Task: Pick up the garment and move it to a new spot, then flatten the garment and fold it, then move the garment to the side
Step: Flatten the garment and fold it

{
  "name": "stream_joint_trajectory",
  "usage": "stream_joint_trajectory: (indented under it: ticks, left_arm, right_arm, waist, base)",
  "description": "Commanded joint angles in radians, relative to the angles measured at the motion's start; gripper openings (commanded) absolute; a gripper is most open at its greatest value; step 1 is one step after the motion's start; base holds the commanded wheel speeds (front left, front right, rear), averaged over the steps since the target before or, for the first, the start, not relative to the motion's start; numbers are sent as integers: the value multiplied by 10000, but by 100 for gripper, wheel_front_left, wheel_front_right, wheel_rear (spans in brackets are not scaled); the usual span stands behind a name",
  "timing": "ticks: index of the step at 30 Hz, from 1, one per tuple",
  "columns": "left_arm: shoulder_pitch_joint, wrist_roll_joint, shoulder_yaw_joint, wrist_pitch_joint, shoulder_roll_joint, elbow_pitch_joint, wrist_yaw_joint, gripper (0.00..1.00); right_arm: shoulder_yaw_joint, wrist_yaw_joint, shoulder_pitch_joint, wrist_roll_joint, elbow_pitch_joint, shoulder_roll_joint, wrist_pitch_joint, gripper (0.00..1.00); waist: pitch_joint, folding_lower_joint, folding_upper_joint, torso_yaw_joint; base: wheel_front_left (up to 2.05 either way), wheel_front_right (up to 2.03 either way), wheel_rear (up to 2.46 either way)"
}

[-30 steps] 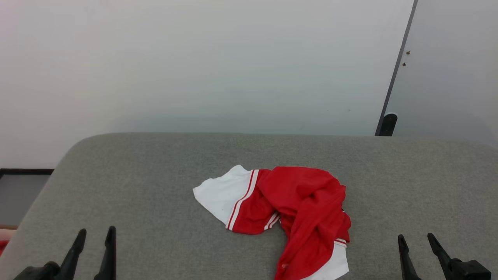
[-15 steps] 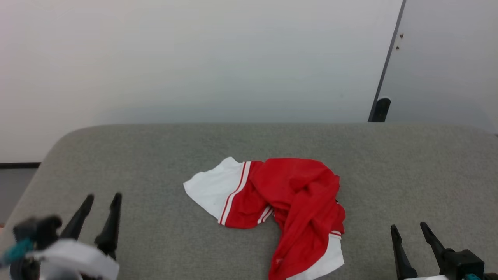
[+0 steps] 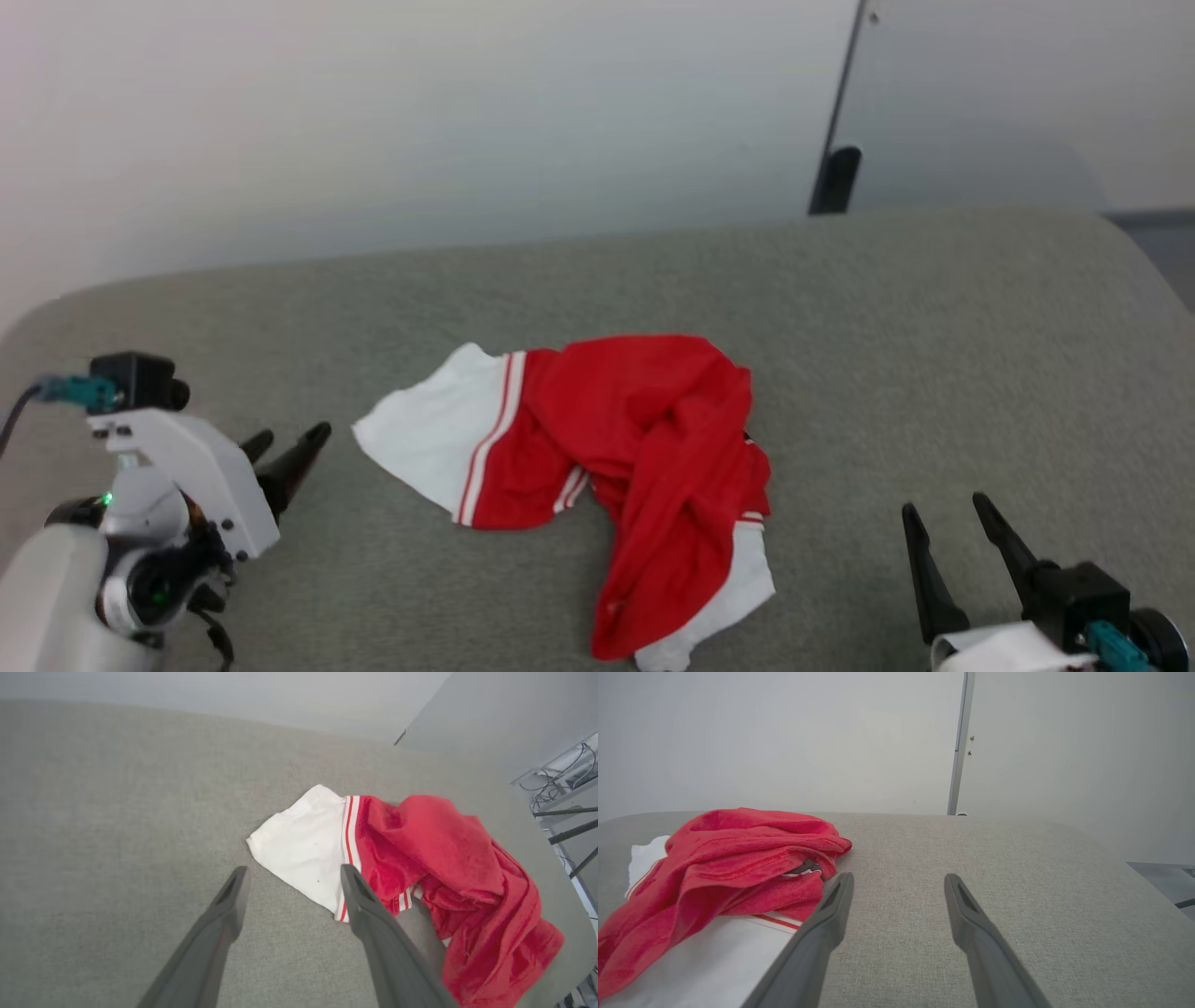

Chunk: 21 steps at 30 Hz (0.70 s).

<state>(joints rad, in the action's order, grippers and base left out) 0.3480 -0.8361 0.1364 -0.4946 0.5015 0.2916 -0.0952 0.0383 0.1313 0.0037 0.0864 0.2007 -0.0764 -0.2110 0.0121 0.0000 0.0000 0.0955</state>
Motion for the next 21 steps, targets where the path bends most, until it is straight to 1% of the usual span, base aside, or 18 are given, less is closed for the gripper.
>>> stream_joint_trajectory:
  ticks: [1, 3, 6, 9, 13, 15, 21]
  left_arm:
    - [313, -185, 94, -571, 66, 193, 146, 100]
    - [554, -371, 202, -1192, 35, 394, 291, 100]
    - [852, -459, 373, -1971, 132, 688, 527, 100]
    - [1060, -801, 408, -2711, -93, 944, 906, 100]
    - [1251, -870, 589, -3508, -74, 1027, 1325, 100]
    - [1353, -800, 656, -3690, -27, 1047, 1463, 100]
    - [1680, -466, 917, -3513, -48, 1395, 1401, 100]
  right_arm:
    - [61, -11, -243, 43, -59, 55, -49, 100]
    - [71, -11, -291, 55, -31, 79, -81, 100]
    - [114, -11, -464, 94, -1, 127, -157, 100]
    - [138, -11, -584, 109, 63, 155, -210, 100]
    - [162, -11, -750, 117, 132, 201, -298, 100]
    - [192, -11, -826, 83, 153, 220, -354, 100]
    - [211, -11, -1044, 124, 232, 252, -444, 100]
  waist:
    - [-673, 0, 0, 595]
    - [-880, 0, 0, 757]
    - [-1204, 0, 0, 1001]
    - [-1471, 0, 0, 1200]
    - [-1784, 0, 0, 1388]
    - [-1922, 0, 0, 1461]
    - [-2280, 0, 0, 1558]
  base:
    - [0, 0, 0]
    - [0, 0, 0]
    - [0, 0, 0]
    - [0, 0, 0]
    - [0, 0, 0]
    - [0, 0, 0]
    - [0, 0, 0]
